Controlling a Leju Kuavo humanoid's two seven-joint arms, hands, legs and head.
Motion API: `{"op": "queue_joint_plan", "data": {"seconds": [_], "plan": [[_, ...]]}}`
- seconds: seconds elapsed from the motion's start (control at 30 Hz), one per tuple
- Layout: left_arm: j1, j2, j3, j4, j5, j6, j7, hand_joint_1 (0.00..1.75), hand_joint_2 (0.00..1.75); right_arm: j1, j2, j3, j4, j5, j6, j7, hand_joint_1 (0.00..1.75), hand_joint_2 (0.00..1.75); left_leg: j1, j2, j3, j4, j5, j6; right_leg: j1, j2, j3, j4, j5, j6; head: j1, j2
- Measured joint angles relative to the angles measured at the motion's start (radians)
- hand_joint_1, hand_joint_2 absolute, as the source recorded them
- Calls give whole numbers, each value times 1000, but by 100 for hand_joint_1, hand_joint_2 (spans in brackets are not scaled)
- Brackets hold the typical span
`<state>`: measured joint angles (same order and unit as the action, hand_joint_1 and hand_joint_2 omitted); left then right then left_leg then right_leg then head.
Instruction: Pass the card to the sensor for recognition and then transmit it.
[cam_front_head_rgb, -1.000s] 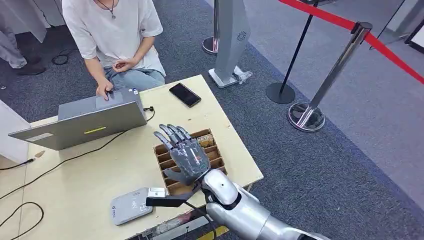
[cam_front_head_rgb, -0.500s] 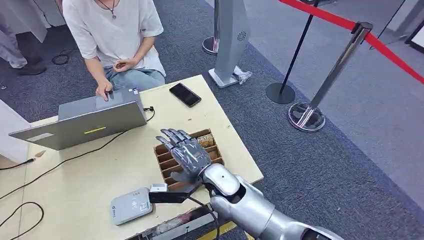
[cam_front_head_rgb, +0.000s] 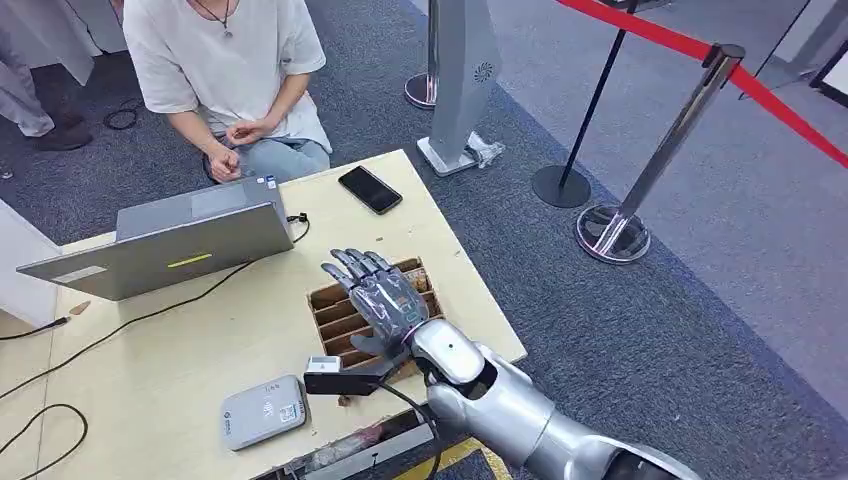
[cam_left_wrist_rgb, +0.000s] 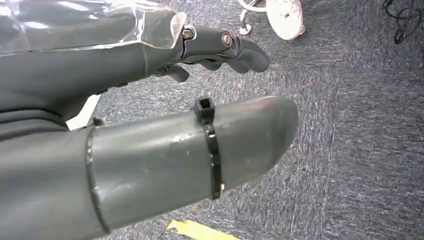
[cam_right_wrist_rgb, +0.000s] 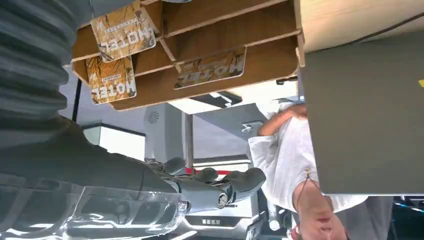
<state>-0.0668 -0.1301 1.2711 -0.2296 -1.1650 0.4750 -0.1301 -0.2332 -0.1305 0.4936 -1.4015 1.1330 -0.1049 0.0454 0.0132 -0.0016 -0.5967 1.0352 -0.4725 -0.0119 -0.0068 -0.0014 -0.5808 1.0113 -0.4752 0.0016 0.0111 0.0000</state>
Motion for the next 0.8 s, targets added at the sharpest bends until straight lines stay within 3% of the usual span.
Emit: {"op": "queue_joint_plan", "data": {"seconds": [0.1, 0.2, 0.8], "plan": [[0, 0, 0, 0, 1, 0, 0, 0, 0, -4, -3, 0, 0, 0, 0, 1, 0, 175, 0, 0, 0, 0, 0, 0, 0, 0, 0, 0, 0, 0, 0, 0], [0, 0, 0, 0, 1, 0, 0, 0, 0, -5, -4, 0, 0, 0, 0, 3, 12, 175, 0, 0, 0, 0, 0, 0, 0, 0, 0, 0, 0, 0, 0, 0], [1, 0, 0, 0, -1, 1, -7, 0, 0, -5, -8, 0, 0, 16, 0, 10, 24, 175, 0, 0, 0, 0, 0, 0, 0, 0, 0, 0, 0, 0, 0, 0]]}}
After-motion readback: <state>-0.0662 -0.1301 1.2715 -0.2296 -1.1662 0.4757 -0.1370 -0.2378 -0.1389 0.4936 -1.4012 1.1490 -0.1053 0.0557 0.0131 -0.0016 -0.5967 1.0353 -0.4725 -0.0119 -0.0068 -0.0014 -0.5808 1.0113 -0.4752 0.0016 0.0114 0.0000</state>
